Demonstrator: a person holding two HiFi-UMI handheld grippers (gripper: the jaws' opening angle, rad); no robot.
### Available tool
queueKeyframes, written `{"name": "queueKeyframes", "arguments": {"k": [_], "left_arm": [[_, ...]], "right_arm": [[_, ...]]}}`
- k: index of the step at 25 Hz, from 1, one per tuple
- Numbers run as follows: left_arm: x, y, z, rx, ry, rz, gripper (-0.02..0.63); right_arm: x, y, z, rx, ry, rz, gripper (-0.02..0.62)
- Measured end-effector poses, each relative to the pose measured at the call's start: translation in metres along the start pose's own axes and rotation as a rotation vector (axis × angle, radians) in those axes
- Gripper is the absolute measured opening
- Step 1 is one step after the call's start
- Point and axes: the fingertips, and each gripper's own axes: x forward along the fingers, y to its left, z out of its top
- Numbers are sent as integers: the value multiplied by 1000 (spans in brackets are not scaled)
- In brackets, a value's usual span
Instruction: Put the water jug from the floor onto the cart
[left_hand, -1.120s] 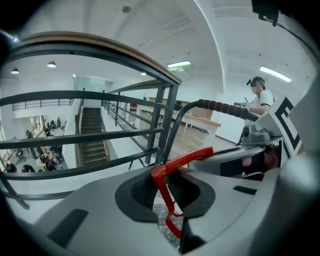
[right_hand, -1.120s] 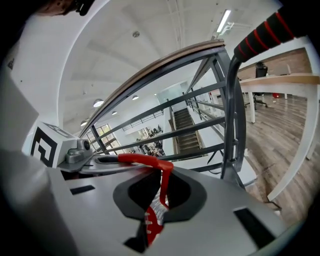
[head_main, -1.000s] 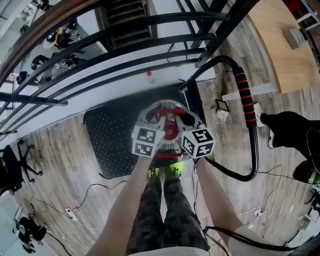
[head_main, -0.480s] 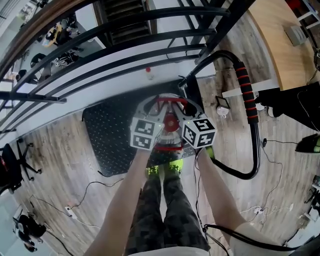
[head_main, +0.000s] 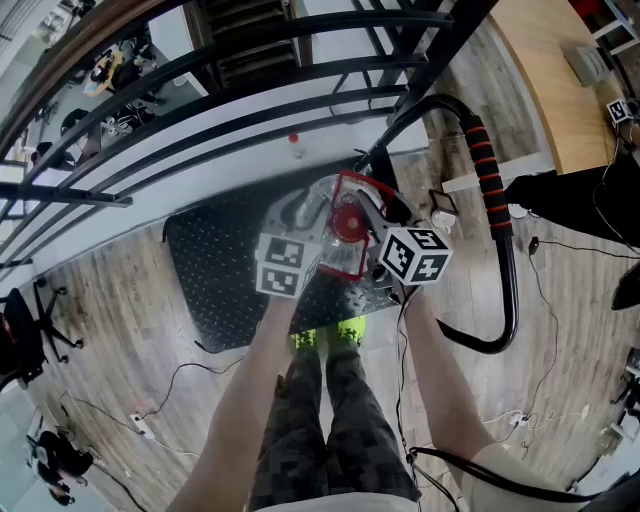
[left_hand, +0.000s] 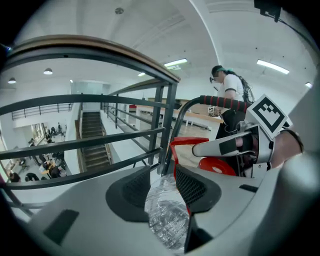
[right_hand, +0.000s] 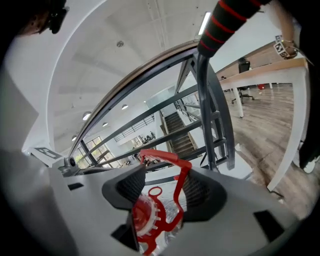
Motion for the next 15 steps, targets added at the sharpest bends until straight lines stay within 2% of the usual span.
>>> {"name": "queueKeyframes", "arguments": {"k": [10, 12, 15], "left_arm": [[-7, -3, 0, 43, 4, 32, 133], [-9, -4, 3, 44, -1, 35, 133], [-14, -2, 5, 48, -6, 46, 133]], "right_arm": [[-17, -17, -5, 87, -16, -4, 266], [-18, -20, -7, 111, -11, -25, 290], [-20, -24, -5, 93, -14, -88, 294]]}}
